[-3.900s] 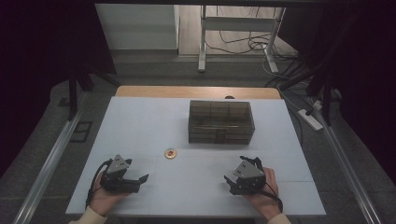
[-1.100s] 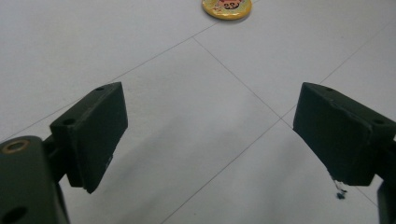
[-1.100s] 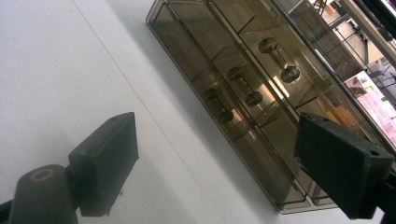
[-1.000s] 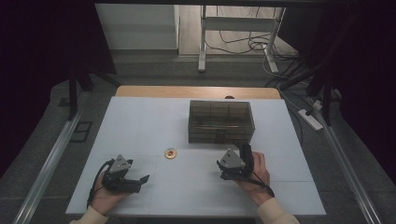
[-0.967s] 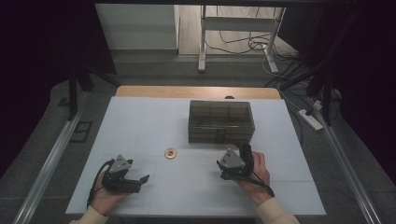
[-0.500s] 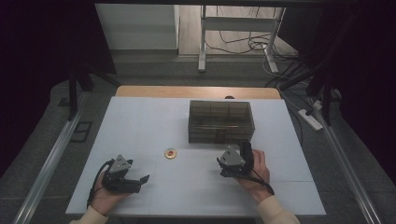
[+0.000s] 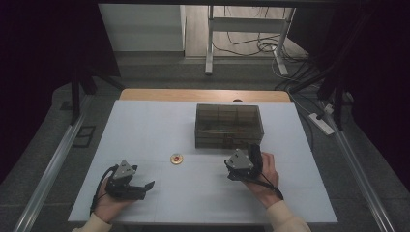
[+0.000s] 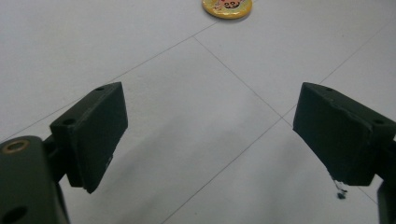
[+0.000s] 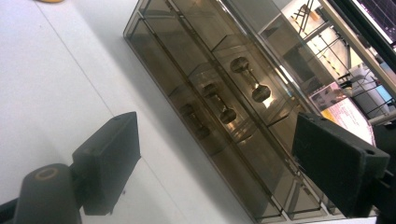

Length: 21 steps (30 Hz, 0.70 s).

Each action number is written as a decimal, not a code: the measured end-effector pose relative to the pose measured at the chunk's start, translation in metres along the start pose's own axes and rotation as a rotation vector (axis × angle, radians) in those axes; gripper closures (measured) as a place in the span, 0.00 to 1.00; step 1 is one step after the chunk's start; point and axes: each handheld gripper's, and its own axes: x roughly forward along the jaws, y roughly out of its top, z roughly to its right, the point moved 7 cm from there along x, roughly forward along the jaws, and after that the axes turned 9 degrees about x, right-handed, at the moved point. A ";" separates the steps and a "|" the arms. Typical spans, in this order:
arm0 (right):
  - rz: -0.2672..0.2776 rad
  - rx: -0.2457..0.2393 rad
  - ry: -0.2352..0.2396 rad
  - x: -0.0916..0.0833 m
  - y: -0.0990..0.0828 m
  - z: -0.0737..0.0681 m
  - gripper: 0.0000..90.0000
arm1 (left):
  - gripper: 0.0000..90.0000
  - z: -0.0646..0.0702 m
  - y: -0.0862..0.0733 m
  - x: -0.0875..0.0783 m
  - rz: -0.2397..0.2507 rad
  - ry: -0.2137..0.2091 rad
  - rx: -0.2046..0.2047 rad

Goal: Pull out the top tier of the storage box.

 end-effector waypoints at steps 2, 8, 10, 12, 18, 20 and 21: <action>0.001 0.002 -0.006 0.001 0.001 0.001 0.17 | 0.12 0.000 0.000 0.000 0.000 0.000 0.001; 0.002 0.005 -0.017 0.003 0.001 0.004 0.18 | 0.12 0.000 0.000 0.000 0.001 0.000 0.000; -0.001 0.007 -0.019 0.003 0.001 0.005 0.18 | 0.12 0.000 0.000 0.000 0.002 0.000 0.002; 0.001 0.006 -0.025 0.004 0.002 0.006 0.19 | 0.12 0.000 0.000 0.000 0.001 0.000 0.001; 0.016 0.002 -0.033 0.006 0.005 0.009 0.21 | 0.12 0.000 0.000 0.000 -0.002 0.002 0.003; 0.014 0.002 -0.031 0.008 0.005 0.009 0.22 | 0.12 0.000 0.000 0.000 -0.002 0.003 0.003; 0.013 0.000 -0.033 0.009 0.005 0.009 0.22 | 0.12 0.000 0.000 0.000 -0.003 0.003 0.003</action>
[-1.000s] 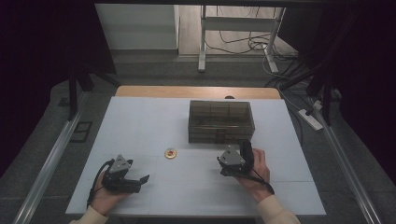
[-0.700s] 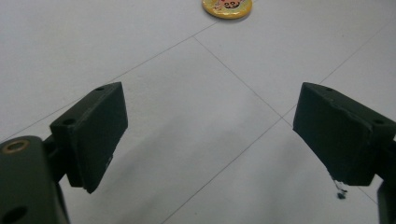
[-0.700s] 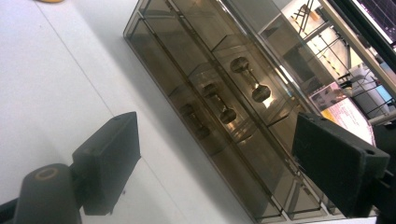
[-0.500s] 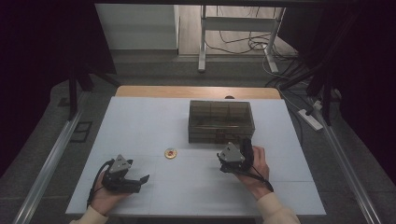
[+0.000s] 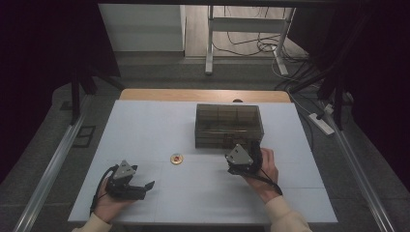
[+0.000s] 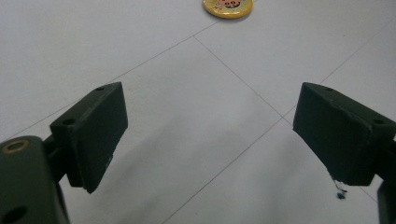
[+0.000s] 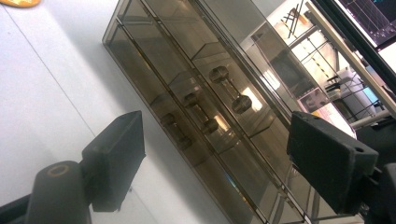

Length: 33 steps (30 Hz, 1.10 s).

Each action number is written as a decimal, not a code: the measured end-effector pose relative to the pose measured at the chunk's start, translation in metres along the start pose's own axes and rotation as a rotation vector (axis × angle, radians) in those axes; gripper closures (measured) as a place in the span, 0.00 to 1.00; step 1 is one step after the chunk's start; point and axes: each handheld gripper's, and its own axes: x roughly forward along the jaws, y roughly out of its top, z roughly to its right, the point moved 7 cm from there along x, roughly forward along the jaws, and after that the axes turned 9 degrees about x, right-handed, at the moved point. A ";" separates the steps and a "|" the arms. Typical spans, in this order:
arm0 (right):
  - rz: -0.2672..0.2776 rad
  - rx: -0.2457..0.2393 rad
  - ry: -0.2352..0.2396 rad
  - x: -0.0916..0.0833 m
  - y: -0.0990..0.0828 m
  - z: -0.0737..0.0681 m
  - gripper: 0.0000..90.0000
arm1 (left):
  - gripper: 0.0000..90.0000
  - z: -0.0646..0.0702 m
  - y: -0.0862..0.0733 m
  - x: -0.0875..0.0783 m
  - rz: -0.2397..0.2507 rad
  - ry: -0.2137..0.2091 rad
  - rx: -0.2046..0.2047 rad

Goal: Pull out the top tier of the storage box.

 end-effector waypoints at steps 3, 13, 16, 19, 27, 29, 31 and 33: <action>0.005 -0.008 -0.002 0.002 0.001 0.000 0.24 | 0.12 0.000 0.000 0.000 -0.001 0.000 0.001; 0.001 -0.028 -0.015 0.009 0.001 0.000 0.27 | 0.12 0.000 0.000 0.000 0.001 -0.001 0.002; 0.000 -0.034 -0.018 0.010 0.001 0.000 0.29 | 0.12 0.000 0.000 0.000 0.002 -0.002 0.001; -0.001 -0.038 -0.018 0.011 0.001 0.001 0.31 | 0.12 0.000 0.000 0.000 0.003 -0.001 0.002; -0.004 -0.051 -0.036 0.015 0.003 0.005 0.33 | 0.12 0.000 0.000 0.000 0.004 0.000 0.003; 0.000 -0.054 -0.042 0.016 0.003 0.005 0.33 | 0.12 0.000 0.000 0.000 0.003 -0.001 0.003; 0.000 -0.055 -0.043 0.016 0.003 0.005 0.34 | 0.12 0.000 0.000 0.000 0.003 -0.001 0.003; -0.003 -0.062 -0.046 0.017 0.004 0.005 0.35 | 0.12 0.000 0.000 0.000 0.003 -0.001 0.004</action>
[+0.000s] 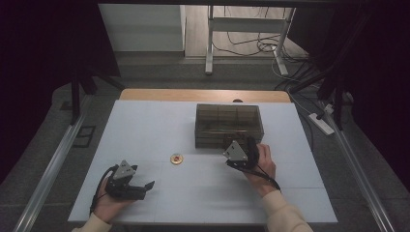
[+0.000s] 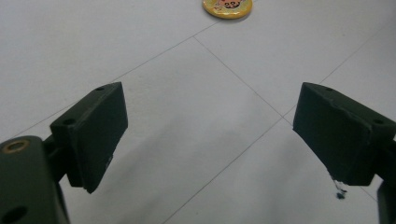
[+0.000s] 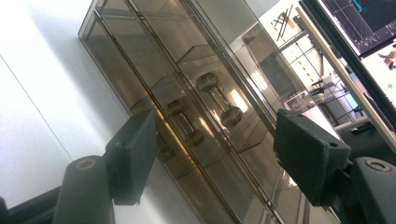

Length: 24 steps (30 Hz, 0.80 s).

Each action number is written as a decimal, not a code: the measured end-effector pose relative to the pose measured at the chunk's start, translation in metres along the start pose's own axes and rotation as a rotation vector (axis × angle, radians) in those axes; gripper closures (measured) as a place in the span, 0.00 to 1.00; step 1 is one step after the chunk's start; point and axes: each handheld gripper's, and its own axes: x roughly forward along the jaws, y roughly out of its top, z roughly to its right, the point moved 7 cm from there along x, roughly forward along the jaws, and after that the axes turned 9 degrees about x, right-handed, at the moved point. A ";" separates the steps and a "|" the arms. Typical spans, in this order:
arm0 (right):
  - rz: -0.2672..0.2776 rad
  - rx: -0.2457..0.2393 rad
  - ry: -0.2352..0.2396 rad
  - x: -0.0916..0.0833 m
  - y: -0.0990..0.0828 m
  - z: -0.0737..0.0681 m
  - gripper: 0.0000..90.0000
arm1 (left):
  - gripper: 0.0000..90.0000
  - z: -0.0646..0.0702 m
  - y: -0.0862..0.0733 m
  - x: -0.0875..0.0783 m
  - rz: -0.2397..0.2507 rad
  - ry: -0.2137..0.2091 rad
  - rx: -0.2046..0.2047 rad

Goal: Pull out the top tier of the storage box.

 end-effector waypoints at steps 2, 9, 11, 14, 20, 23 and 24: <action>-0.003 -0.009 -0.003 0.001 0.000 0.000 0.36 | 0.12 0.000 0.000 0.000 0.000 0.000 -0.001; -0.001 -0.021 -0.001 0.004 0.001 -0.001 0.41 | 0.12 0.000 0.000 0.000 0.001 0.001 -0.001; 0.001 -0.025 -0.006 0.005 0.001 -0.001 0.42 | 0.12 0.000 0.000 0.000 0.001 0.001 -0.001; 0.003 -0.033 -0.011 0.006 0.001 -0.001 0.43 | 0.12 0.000 0.000 0.000 0.002 0.001 -0.004; 0.010 -0.039 -0.028 0.007 0.001 0.002 0.47 | 0.12 0.000 0.000 0.000 0.003 0.001 -0.004; 0.010 -0.044 -0.030 0.008 0.000 0.002 0.48 | 0.12 -0.001 0.000 0.000 0.001 0.001 -0.003; 0.008 -0.049 -0.030 0.008 0.000 0.001 0.49 | 0.12 -0.001 0.000 0.000 0.001 0.001 -0.003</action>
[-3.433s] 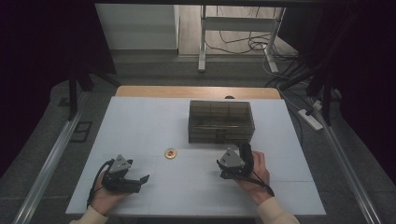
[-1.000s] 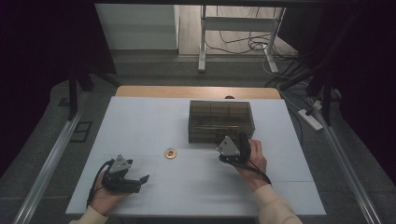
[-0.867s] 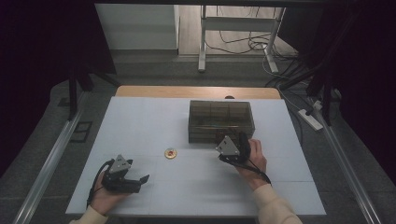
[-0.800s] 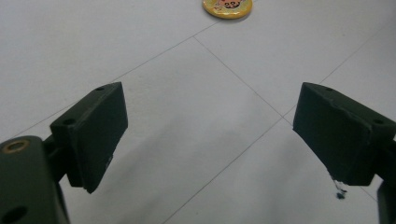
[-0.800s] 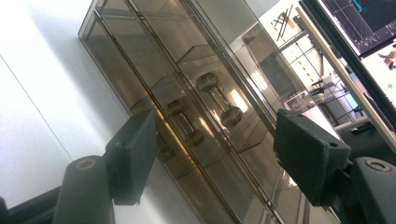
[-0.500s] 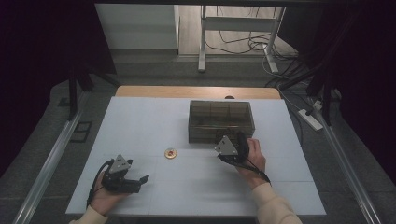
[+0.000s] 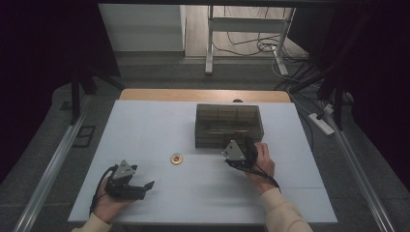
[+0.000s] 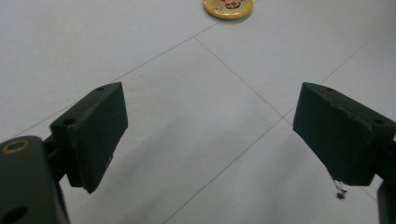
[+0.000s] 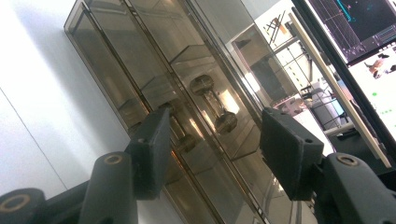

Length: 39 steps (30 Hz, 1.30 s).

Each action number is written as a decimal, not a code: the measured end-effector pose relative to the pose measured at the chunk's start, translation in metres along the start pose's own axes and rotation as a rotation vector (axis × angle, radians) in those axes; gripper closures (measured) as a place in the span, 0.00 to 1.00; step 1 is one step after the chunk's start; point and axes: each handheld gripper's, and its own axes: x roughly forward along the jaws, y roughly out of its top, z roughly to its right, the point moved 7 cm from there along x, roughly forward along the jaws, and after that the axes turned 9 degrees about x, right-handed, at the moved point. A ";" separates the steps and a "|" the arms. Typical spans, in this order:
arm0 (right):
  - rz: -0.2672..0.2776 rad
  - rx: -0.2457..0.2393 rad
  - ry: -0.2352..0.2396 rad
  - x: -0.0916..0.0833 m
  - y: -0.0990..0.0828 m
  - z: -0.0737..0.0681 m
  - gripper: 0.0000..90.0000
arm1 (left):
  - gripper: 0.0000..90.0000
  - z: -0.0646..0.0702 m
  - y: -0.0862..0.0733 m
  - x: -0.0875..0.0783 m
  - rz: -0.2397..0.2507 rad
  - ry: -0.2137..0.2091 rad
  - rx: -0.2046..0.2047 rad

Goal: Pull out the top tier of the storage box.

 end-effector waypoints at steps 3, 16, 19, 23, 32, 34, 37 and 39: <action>0.001 -0.017 -0.003 0.001 0.000 -0.001 0.51 | 0.12 0.000 0.000 0.000 0.000 0.000 -0.001; 0.011 -0.080 -0.031 0.003 0.000 -0.001 0.61 | 0.12 0.000 0.000 0.000 0.000 0.000 -0.001; 0.007 -0.100 -0.041 0.003 0.000 -0.003 0.62 | 0.12 0.000 0.000 0.000 0.000 0.001 -0.003; 0.005 -0.123 -0.051 0.006 -0.001 -0.005 0.64 | 0.12 0.000 0.000 0.000 -0.001 0.000 -0.001; 0.004 -0.165 -0.090 0.006 0.000 -0.004 0.71 | 0.12 -0.001 0.000 -0.001 0.000 0.004 -0.002; 0.002 -0.179 -0.102 0.006 0.000 -0.004 0.72 | 0.12 -0.001 0.000 -0.001 0.000 0.004 -0.003; 0.004 -0.199 -0.115 0.007 -0.001 -0.005 0.73 | 0.12 -0.001 0.000 -0.001 -0.001 0.005 -0.002; -0.001 -0.207 -0.116 0.007 -0.001 -0.006 0.74 | 0.12 -0.001 0.000 -0.001 0.000 0.004 -0.002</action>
